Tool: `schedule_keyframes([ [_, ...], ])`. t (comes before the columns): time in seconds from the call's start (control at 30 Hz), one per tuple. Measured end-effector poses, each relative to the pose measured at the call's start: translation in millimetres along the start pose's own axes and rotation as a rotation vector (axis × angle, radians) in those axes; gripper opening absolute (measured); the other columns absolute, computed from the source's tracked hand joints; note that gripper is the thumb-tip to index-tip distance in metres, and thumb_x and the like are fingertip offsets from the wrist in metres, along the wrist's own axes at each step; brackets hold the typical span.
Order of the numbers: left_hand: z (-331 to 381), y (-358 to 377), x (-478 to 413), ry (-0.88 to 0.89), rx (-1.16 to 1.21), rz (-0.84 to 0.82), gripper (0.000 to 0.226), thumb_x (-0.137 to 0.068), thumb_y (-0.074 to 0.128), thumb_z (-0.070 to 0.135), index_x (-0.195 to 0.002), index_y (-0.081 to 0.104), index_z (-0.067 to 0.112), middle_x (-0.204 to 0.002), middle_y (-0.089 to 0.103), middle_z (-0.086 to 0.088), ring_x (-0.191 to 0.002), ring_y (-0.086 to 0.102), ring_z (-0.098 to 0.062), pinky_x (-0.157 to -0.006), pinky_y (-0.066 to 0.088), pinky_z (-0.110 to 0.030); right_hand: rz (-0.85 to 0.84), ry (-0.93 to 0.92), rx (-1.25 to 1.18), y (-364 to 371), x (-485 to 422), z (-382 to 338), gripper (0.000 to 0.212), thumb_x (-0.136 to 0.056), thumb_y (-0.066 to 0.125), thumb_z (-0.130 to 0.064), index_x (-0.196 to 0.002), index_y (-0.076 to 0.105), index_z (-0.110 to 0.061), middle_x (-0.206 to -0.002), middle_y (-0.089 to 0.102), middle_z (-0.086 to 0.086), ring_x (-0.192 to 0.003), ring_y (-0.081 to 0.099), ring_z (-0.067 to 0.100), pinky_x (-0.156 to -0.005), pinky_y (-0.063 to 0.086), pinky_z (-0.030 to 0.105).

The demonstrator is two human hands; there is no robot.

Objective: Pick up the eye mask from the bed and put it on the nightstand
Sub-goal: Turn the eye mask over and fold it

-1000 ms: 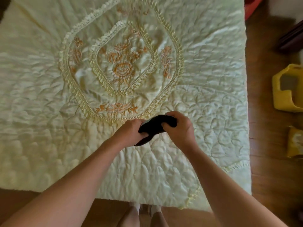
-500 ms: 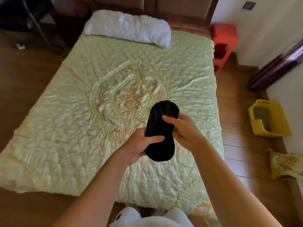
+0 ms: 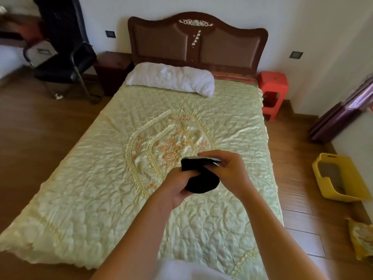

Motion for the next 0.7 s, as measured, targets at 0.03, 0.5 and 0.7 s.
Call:
schedule_keyframes([
  [0.03,2,1,0,-0.001,0.016,-0.012,0.022,-0.087,0.069,0.008,-0.108,0.072,0.004,-0.102,0.076,-0.016,-0.090,0.074,-0.026,-0.073,0.062,-0.035,-0.021,-0.019,0.048,1,3,-2,0.043,-0.082,0.069,0.018,-0.099,0.081,-0.020,-0.101,0.081,0.001,-0.104,0.074,0.008,-0.091,0.058,0.022],
  [0.5,-8,18,7,-0.093,0.401,-0.242,0.060,-0.094,0.052,0.053,-0.120,0.068,0.001,-0.119,0.070,-0.025,-0.103,0.070,-0.036,-0.087,0.060,-0.044,-0.083,-0.288,0.444,-2,30,-14,0.056,-0.074,0.050,0.028,-0.106,0.081,-0.006,-0.121,0.075,0.005,-0.131,0.053,0.026,-0.109,0.042,0.027],
  [0.7,-1,17,14,0.031,0.289,-0.156,0.054,-0.070,0.078,0.019,-0.120,0.065,0.005,-0.109,0.076,-0.016,-0.099,0.073,-0.028,-0.080,0.062,-0.034,0.049,-0.041,-0.058,-22,33,-7,0.050,-0.071,0.045,0.009,-0.096,0.081,-0.016,-0.114,0.078,0.003,-0.122,0.066,0.016,-0.105,0.053,0.034],
])
Point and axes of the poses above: each hand's wrist, its own x-axis away from the middle knuckle, its own y-axis out of the palm, z = x × y, the point moved 7 cm from there along -x, towards the middle knuckle
